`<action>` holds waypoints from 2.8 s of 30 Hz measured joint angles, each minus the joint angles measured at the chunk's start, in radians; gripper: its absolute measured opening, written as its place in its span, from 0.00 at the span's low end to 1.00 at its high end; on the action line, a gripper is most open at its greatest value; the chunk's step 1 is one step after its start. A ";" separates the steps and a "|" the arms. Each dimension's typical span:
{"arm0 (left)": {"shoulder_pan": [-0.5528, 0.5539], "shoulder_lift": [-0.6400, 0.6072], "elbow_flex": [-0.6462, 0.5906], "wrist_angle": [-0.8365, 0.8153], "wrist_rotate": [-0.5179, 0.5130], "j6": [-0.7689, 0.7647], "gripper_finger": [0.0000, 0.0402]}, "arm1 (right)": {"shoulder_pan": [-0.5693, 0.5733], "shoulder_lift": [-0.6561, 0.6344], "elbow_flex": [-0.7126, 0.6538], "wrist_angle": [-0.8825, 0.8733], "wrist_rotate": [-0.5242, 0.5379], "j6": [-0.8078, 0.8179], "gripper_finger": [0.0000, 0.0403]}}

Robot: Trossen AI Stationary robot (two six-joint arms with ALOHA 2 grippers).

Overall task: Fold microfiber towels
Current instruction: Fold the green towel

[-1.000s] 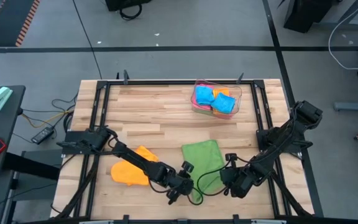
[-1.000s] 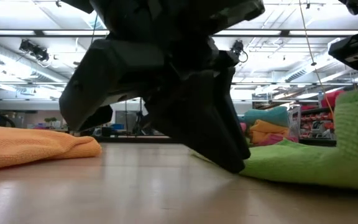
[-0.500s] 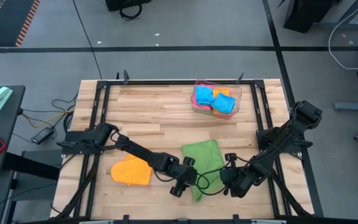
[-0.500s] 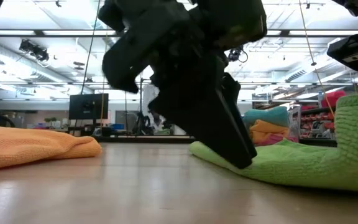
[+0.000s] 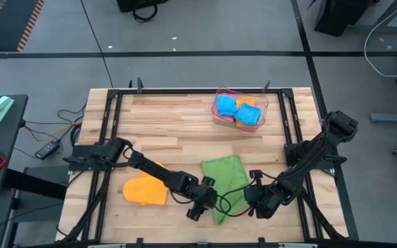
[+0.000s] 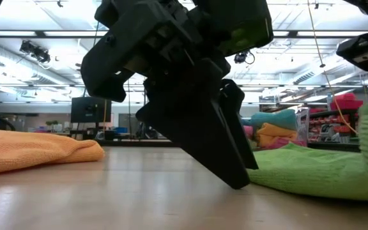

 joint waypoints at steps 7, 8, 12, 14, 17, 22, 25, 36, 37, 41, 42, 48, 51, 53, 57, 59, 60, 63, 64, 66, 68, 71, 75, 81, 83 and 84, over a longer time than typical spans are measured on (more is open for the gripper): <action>-0.001 -0.002 -0.001 0.008 0.000 0.007 0.54 | -0.019 -0.096 0.000 -0.001 0.016 -0.001 0.01; -0.004 -0.008 -0.002 0.006 -0.003 0.013 0.54 | -0.022 -0.106 0.000 -0.006 0.020 -0.005 0.01; -0.020 -0.049 -0.005 -0.038 -0.075 0.038 0.52 | -0.050 -0.119 0.000 -0.026 0.027 -0.024 0.01; -0.030 -0.073 -0.002 -0.071 -0.121 0.041 0.51 | -0.067 -0.118 0.000 -0.027 0.028 -0.034 0.01; -0.039 -0.077 -0.004 -0.131 -0.168 0.041 0.49 | -0.092 -0.116 0.000 -0.027 0.028 -0.052 0.01; -0.049 -0.079 -0.003 -0.183 -0.271 0.032 0.46 | -0.138 -0.110 0.000 -0.064 0.044 -0.015 0.01; -0.056 -0.081 -0.003 -0.229 -0.344 0.030 0.44 | -0.164 -0.101 -0.008 -0.076 0.045 0.012 0.01; -0.062 -0.100 -0.003 -0.326 -0.388 0.034 0.38 | -0.222 -0.097 -0.084 0.048 0.051 0.002 0.01; -0.061 -0.100 -0.003 -0.323 -0.391 0.034 0.38 | -0.227 -0.097 -0.093 0.052 0.051 0.003 0.01; -0.065 -0.101 -0.003 -0.328 -0.393 0.042 0.36 | -0.248 -0.097 -0.117 0.056 0.048 0.014 0.01; -0.066 -0.101 -0.003 -0.329 -0.393 0.042 0.35 | -0.252 -0.097 -0.121 0.058 0.049 0.014 0.01; -0.068 -0.101 -0.003 -0.328 -0.392 0.044 0.34 | -0.285 -0.097 -0.170 0.141 0.042 -0.011 0.01; -0.069 -0.101 -0.003 -0.328 -0.393 0.044 0.34 | -0.301 -0.097 -0.185 0.143 0.039 -0.007 0.01; -0.069 -0.101 -0.003 -0.322 -0.393 0.044 0.34 | -0.304 -0.097 -0.189 0.145 0.038 -0.008 0.01; -0.069 -0.102 -0.003 -0.309 -0.393 0.053 0.35 | -0.307 -0.097 -0.193 0.159 0.037 -0.016 0.01; -0.070 -0.102 -0.003 -0.306 -0.392 0.059 0.34 | -0.307 -0.097 -0.193 0.159 0.037 -0.024 0.01; -0.070 -0.102 -0.003 -0.305 -0.392 0.059 0.34 | -0.307 -0.097 -0.193 0.159 0.037 -0.028 0.01; -0.070 -0.102 -0.003 -0.303 -0.392 0.061 0.33 | -0.307 -0.097 -0.193 0.159 0.033 -0.031 0.03; -0.072 -0.102 -0.002 -0.302 -0.392 0.065 0.33 | -0.308 -0.097 -0.193 0.159 0.026 -0.031 0.05; -0.075 -0.102 -0.002 -0.302 -0.393 0.068 0.34 | -0.312 -0.097 -0.193 0.159 0.013 -0.031 0.12; -0.077 -0.102 -0.002 -0.302 -0.392 0.071 0.34 | -0.312 -0.097 -0.193 0.159 0.010 -0.036 0.20; -0.082 -0.102 0.001 -0.304 -0.392 0.071 0.35 | -0.312 -0.099 -0.187 0.130 0.009 -0.053 0.31; -0.091 -0.102 0.030 -0.304 -0.393 0.103 0.34 | -0.313 -0.126 -0.147 -0.013 0.021 -0.043 0.42; -0.092 -0.104 0.090 -0.242 -0.396 0.165 0.31 | -0.287 -0.218 -0.136 -0.015 0.046 -0.040 0.45; -0.082 -0.104 0.090 -0.169 -0.395 0.163 0.31 | -0.259 -0.241 -0.148 0.046 0.076 -0.040 0.45; -0.076 -0.104 0.090 -0.137 -0.396 0.158 0.31 | -0.242 -0.248 -0.161 0.089 0.090 -0.042 0.44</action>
